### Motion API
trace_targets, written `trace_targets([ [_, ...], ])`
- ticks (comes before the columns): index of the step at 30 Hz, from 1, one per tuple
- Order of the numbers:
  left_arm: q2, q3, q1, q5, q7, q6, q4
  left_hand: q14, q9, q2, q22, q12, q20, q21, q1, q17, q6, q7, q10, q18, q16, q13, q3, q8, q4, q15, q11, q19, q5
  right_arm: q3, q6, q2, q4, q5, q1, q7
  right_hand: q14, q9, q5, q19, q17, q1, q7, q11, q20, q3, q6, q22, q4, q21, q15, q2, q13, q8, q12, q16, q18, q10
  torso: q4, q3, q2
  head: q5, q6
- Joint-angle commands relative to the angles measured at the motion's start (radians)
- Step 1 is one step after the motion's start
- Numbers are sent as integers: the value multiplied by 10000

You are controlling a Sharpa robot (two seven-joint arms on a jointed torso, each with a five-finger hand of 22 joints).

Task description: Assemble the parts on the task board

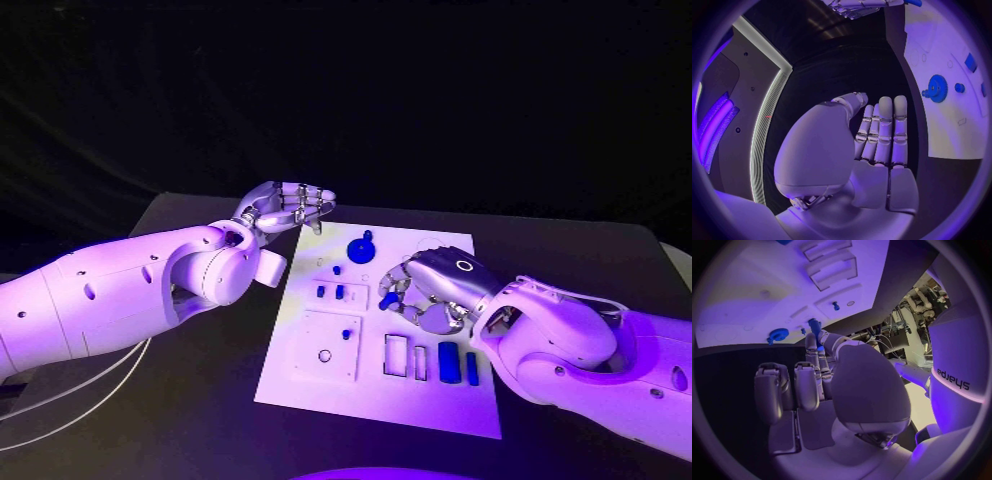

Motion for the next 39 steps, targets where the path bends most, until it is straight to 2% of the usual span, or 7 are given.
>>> trace_targets([
  [1, 46, 6, 12, 37, 68, 123, -4, -75, -12, 6, 13, 60, 9, -7, 8, -12, -1, 16, -64, 142, -43, -12, 64, 69, 20, 25, -5, -49, 26, -5, -334, 341, 45, 165, -119, 276, 403, 225, 53, 575, -14, -21, 15, -21, -65, 45, 97, 2168, -52, -12, -41, 36, 10, 77, -48, 36, -195, 42, -6, -5, -5, 46, -22],
  [6, 91, 6, 12, 37, 73, 137, -27, -75, -12, 6, 13, 60, 9, -7, 8, -12, -1, 16, -64, 142, -43, -12, 64, 69, 20, 25, -5, -49, 26, -15, -360, 1045, -130, 277, -423, 493, 405, 241, 100, 566, -19, -12, 31, -15, -68, 76, 92, 2160, -91, -35, -38, 33, 12, 87, -60, 34, -190, 51, 11, -9, -3, 87, -49],
  [12, 171, 6, 12, 37, 69, 151, -57, -75, -12, 6, 13, 60, 9, -7, 8, -12, -1, 16, -64, 142, -43, -12, 64, 69, 20, 25, -5, -49, 26, -77, -242, 1867, -719, 425, -851, 733, 404, 255, 147, 557, -34, -4, 44, -8, -69, 103, 83, 2152, -134, -60, -35, 29, 13, 94, -76, 27, -184, 50, 42, -23, -2, 180, -73],
  [16, 180, 6, 13, 37, 65, 156, -45, -75, -12, 6, 13, 60, 9, -7, 8, -12, -1, 16, -64, 142, -43, -12, 64, 69, 20, 25, -5, -49, 26, -108, -167, 2143, -1003, 471, -1049, 809, 401, 259, 159, 552, -49, -4, 49, -4, -69, 110, 76, 2147, -144, -74, -33, 27, 13, 94, -82, 19, -182, 46, 25, -23, 17, 259, -100],
  [19, 177, 6, 13, 37, 62, 154, -39, -75, -12, 6, 13, 60, 9, -7, 8, -12, -1, 16, -64, 142, -43, -12, 64, 69, 20, 25, -5, -49, 26, -128, -88, 2316, -1204, 493, -1172, 844, 400, 262, 169, 550, -58, -6, 54, 0, -69, 116, 70, 2146, -153, -79, -31, 26, 12, 93, -88, 15, -180, 42, 3, -7, 20, 317, -133],
  [28, 163, 6, 14, 37, 58, 153, -19, -75, -12, 6, 13, 60, 9, -7, 8, -12, -1, 16, -64, 142, -43, -12, 64, 69, 20, 25, -5, -49, 26, -163, 278, 2573, -1577, 378, -1303, 755, 401, 264, 178, 548, -53, -7, 58, 3, -68, 121, 64, 2144, -162, -85, -29, 26, 12, 93, -94, 18, -179, 38, 12, -4, 14, 377, -235],
  [39, 146, 6, 14, 37, 55, 153, -17, -75, -12, 6, 13, 60, 9, -7, 8, -12, -1, 16, -64, 142, -43, -12, 64, 69, 20, 25, -5, -49, 26, -174, 580, 2615, -1667, -18, -1328, 465, 399, 268, 191, 551, -63, -12, 64, 8, -67, 128, 55, 2148, -174, -76, -26, 25, 11, 92, -103, 13, -181, 32, 4, -2, 12, 398, -266],
])
